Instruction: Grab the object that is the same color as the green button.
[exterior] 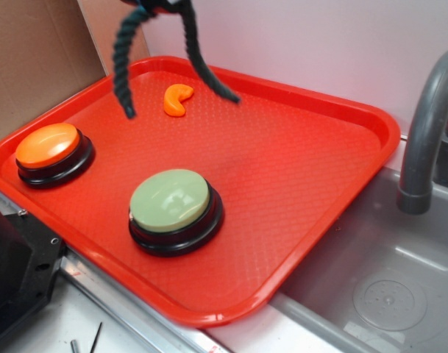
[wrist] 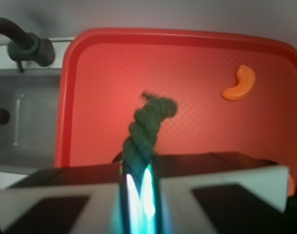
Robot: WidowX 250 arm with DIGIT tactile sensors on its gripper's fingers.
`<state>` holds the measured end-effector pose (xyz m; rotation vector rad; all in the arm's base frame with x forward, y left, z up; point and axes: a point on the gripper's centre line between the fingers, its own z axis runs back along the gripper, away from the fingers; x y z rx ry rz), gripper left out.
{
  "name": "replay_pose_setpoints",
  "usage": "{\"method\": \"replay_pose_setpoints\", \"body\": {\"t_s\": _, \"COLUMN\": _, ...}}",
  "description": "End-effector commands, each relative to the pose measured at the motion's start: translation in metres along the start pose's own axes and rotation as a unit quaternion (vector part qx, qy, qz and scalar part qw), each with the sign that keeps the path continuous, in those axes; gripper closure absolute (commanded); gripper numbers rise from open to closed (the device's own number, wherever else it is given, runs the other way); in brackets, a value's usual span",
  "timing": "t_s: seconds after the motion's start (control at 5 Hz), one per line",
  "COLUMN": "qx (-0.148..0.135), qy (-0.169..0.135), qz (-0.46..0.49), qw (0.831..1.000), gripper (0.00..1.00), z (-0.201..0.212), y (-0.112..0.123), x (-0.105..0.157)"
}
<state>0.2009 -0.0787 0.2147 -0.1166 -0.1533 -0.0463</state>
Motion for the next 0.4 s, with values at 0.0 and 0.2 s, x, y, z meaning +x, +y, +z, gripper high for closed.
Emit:
{"method": "replay_pose_setpoints", "body": {"t_s": 0.0, "qx": -0.001, "qy": -0.045, "qz": 0.006, "qw": 0.999, "gripper": 1.0, "z": 0.0177, "y": -0.0008, "x": -0.0102}}
{"method": "replay_pose_setpoints", "body": {"t_s": 0.2, "qx": 0.0, "qy": -0.054, "qz": 0.044, "qw": 0.998, "gripper": 1.0, "z": 0.0173, "y": 0.0039, "x": -0.0117}}
